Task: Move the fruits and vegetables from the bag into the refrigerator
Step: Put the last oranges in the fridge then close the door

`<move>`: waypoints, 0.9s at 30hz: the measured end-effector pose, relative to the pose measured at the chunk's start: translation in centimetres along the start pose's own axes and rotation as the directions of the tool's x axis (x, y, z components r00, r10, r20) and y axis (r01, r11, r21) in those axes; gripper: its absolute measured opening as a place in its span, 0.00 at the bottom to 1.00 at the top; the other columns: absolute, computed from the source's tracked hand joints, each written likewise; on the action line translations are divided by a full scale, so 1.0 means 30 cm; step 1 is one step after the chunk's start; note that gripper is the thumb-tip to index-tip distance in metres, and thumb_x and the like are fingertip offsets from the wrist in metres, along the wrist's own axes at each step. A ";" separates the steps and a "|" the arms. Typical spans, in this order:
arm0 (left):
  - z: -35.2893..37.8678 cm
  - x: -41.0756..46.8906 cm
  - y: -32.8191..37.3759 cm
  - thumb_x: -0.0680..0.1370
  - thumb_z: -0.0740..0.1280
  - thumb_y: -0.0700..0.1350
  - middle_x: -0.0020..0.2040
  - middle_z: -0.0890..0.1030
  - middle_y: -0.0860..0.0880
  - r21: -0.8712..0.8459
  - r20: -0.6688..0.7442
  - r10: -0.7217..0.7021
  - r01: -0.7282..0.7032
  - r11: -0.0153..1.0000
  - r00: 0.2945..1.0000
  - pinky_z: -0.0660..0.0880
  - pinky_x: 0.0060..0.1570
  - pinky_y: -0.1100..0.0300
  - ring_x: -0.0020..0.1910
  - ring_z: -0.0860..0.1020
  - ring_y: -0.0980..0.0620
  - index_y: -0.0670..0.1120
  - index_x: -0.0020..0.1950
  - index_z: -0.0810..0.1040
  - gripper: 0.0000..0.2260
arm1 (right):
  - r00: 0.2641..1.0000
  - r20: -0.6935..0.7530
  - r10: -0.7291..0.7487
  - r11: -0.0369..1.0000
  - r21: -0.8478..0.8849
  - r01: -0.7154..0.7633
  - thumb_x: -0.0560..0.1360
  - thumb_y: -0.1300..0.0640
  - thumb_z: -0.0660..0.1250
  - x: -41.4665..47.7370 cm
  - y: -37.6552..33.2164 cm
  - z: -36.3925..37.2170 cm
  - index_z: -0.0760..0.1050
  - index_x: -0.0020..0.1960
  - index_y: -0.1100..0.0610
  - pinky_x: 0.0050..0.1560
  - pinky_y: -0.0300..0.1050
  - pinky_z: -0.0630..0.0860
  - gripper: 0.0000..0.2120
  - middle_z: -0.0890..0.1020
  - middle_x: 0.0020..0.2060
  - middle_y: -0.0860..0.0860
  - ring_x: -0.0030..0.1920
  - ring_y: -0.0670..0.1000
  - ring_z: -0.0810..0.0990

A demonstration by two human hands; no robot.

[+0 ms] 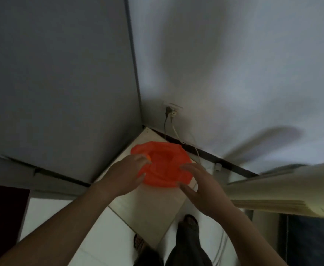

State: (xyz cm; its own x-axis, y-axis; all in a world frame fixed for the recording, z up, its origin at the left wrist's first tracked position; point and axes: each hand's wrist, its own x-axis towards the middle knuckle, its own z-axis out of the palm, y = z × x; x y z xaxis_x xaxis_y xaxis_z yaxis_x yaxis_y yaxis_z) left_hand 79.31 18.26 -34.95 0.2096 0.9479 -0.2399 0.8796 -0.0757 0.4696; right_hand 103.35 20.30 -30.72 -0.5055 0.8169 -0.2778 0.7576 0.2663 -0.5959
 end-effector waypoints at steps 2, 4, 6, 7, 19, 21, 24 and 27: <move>0.080 0.054 -0.056 0.77 0.61 0.47 0.69 0.69 0.52 -0.012 0.000 0.033 -0.033 0.999 0.999 0.69 0.62 0.58 0.67 0.68 0.52 0.50 0.69 0.68 0.20 | 0.999 0.037 -0.007 1.000 0.000 0.007 0.76 0.47 0.64 0.108 0.052 0.045 0.66 0.68 0.47 0.62 0.34 0.63 0.22 0.68 0.68 0.43 0.64 0.40 0.66; 0.155 0.101 -0.096 0.77 0.62 0.45 0.70 0.68 0.51 -0.018 0.030 0.059 -0.058 0.998 0.998 0.64 0.60 0.65 0.68 0.66 0.52 0.49 0.71 0.66 0.22 | 0.997 0.082 -0.006 1.000 -0.002 0.007 0.76 0.47 0.63 0.216 0.097 0.092 0.67 0.68 0.48 0.61 0.37 0.66 0.21 0.69 0.67 0.44 0.64 0.43 0.69; 0.223 0.143 -0.137 0.76 0.62 0.45 0.69 0.71 0.48 -0.028 0.028 0.049 -0.048 0.998 0.998 0.65 0.60 0.62 0.67 0.70 0.49 0.47 0.71 0.67 0.22 | 0.992 0.126 -0.016 1.000 -0.004 0.016 0.77 0.47 0.63 0.314 0.132 0.133 0.66 0.68 0.48 0.61 0.40 0.68 0.21 0.70 0.66 0.44 0.64 0.45 0.70; 0.253 0.161 -0.161 0.75 0.62 0.46 0.67 0.73 0.46 -0.033 0.021 0.044 -0.043 0.999 0.999 0.69 0.59 0.59 0.64 0.73 0.47 0.45 0.70 0.68 0.23 | 0.990 0.142 -0.017 1.000 0.000 0.017 0.77 0.47 0.62 0.359 0.146 0.150 0.66 0.68 0.48 0.61 0.40 0.68 0.21 0.69 0.67 0.44 0.63 0.44 0.70; 0.444 0.203 -0.417 0.74 0.61 0.62 0.76 0.57 0.51 -0.249 -0.037 -0.427 0.406 0.879 0.903 0.69 0.61 0.56 0.71 0.63 0.50 0.54 0.76 0.49 0.36 | 0.901 0.375 -0.217 0.971 -0.014 0.240 0.73 0.36 0.55 0.748 0.257 0.344 0.62 0.71 0.48 0.69 0.47 0.63 0.29 0.66 0.70 0.47 0.70 0.48 0.64; 0.464 0.214 -0.420 0.71 0.62 0.64 0.76 0.56 0.51 -0.295 -0.022 -0.442 0.416 0.860 0.897 0.68 0.64 0.55 0.72 0.61 0.50 0.54 0.76 0.49 0.39 | 0.899 0.391 -0.197 0.977 0.002 0.213 0.71 0.35 0.55 0.794 0.289 0.365 0.62 0.71 0.47 0.66 0.45 0.63 0.31 0.67 0.69 0.47 0.68 0.47 0.65; 0.500 0.217 -0.426 0.70 0.66 0.63 0.76 0.56 0.51 -0.320 0.006 -0.460 0.437 0.840 0.888 0.68 0.65 0.55 0.72 0.61 0.50 0.53 0.76 0.49 0.41 | 0.894 0.419 -0.158 0.987 0.044 0.153 0.73 0.36 0.60 0.845 0.347 0.384 0.62 0.70 0.47 0.59 0.39 0.62 0.29 0.68 0.65 0.44 0.61 0.42 0.66; 0.537 0.204 -0.438 0.70 0.69 0.60 0.76 0.56 0.52 -0.299 0.038 -0.465 0.454 0.839 0.885 0.70 0.64 0.53 0.72 0.62 0.50 0.52 0.76 0.49 0.41 | 0.878 0.467 -0.104 0.994 0.024 0.105 0.74 0.42 0.64 0.856 0.400 0.404 0.64 0.69 0.47 0.59 0.41 0.64 0.26 0.69 0.65 0.46 0.61 0.44 0.68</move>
State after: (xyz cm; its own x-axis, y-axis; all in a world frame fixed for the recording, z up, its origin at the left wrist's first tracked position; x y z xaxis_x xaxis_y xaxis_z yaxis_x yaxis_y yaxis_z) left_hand 75.93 20.08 -56.26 -0.2072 0.8619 -0.4628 0.7056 0.4593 0.5395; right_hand 94.45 38.27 -54.15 -0.7157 0.4507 -0.5336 0.6901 0.3385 -0.6397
